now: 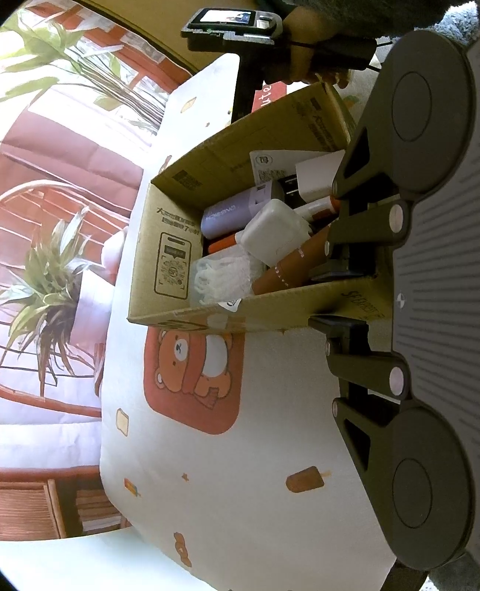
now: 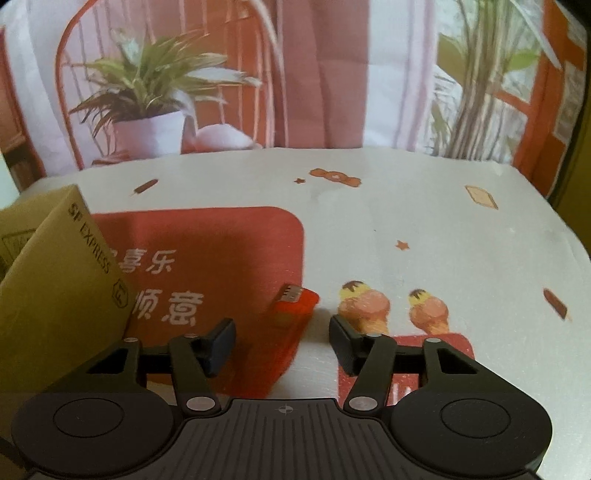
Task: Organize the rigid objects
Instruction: 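Grasp the red lighter with the right tool and lift it, then carry the red lighter over the box with the right tool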
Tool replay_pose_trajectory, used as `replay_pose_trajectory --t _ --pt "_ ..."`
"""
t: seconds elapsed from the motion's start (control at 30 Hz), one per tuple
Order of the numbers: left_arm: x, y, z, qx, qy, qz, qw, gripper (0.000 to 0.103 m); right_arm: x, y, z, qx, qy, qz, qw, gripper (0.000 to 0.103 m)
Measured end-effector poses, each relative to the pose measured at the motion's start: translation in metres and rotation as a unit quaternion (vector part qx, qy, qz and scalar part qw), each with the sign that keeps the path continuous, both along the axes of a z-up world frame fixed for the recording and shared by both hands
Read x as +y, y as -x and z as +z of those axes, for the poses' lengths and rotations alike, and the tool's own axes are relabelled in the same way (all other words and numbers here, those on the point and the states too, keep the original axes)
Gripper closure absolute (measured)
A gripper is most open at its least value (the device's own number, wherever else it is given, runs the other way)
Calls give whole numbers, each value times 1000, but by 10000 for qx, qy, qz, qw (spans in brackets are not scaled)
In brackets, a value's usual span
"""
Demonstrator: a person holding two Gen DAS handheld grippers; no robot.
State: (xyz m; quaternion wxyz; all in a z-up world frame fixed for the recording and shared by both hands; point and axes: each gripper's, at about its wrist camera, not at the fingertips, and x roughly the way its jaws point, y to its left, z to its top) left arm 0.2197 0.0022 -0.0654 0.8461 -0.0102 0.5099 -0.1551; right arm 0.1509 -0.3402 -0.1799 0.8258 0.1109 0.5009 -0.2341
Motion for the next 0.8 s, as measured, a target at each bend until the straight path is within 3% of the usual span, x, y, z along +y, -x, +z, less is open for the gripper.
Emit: replay_pose_trajectory --t 0.17,0.37,0.8 --pt "-3 -3 -1 90 -78 32 9999 82 13 -7 0 120 161 391 9990 78" --pt "-3 -3 0 138 -119 56 9998 81 27 -3 4 147 149 701 9973 81" --pt "-5 -4 0 164 -146 90 9997 81 39 27 35 -443 -262 656 9965 81"
